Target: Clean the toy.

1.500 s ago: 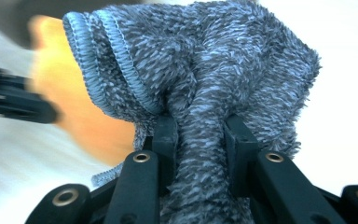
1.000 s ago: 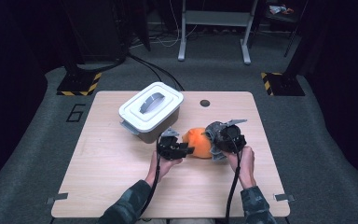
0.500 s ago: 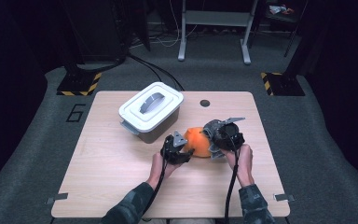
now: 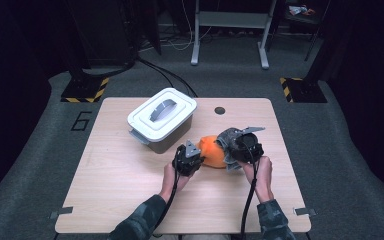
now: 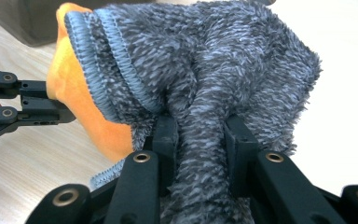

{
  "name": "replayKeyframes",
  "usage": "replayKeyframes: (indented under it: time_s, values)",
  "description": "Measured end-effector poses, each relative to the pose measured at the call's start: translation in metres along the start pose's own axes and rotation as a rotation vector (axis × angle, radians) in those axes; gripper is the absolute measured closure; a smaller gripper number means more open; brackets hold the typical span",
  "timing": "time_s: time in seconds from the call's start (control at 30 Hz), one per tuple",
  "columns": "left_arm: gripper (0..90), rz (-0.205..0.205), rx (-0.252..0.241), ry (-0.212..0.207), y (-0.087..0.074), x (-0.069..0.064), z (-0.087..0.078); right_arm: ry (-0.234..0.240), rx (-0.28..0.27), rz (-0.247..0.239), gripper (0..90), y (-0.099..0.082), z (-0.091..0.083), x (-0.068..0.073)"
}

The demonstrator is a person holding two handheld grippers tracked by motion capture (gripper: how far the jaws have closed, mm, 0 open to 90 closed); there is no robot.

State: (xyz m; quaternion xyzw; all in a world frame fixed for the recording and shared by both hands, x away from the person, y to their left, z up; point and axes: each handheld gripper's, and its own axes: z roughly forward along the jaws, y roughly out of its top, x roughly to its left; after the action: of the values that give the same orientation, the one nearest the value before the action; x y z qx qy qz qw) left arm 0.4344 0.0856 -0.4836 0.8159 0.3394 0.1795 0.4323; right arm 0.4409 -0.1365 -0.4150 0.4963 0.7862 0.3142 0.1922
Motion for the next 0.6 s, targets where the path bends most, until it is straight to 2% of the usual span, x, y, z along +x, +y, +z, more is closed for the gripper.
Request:
replayKeyframes:
  time_s: [0.07,0.2,0.33,0.43,0.5,0.53,0.6]
  values:
    - [83.3,-0.03,0.002,-0.03,0.001,0.002,-0.002,-0.001,-0.004,0.005,70.3,0.0,-0.005,0.001]
    - [83.7,-0.091,-0.021,-0.069,0.005,0.005,-0.006,-0.002,-0.027,-0.019,70.3,0.003,-0.012,0.002]
    - [83.8,-0.155,-0.028,-0.111,0.006,0.007,-0.011,-0.001,-0.042,-0.034,70.2,0.01,-0.021,0.011]
    - [83.8,-0.156,-0.018,-0.114,0.006,0.008,-0.012,0.003,-0.049,-0.068,70.2,0.016,-0.023,0.022]
    - [83.8,-0.141,-0.009,-0.104,0.007,0.009,-0.012,0.011,-0.046,-0.093,70.2,0.02,-0.02,0.03]
    - [83.7,-0.15,-0.01,-0.103,0.007,0.008,-0.011,0.015,-0.047,-0.117,70.2,0.023,-0.017,0.035]
    - [83.7,-0.125,0.0,-0.084,0.007,0.007,-0.01,0.026,-0.036,-0.133,70.2,0.027,-0.01,0.041]
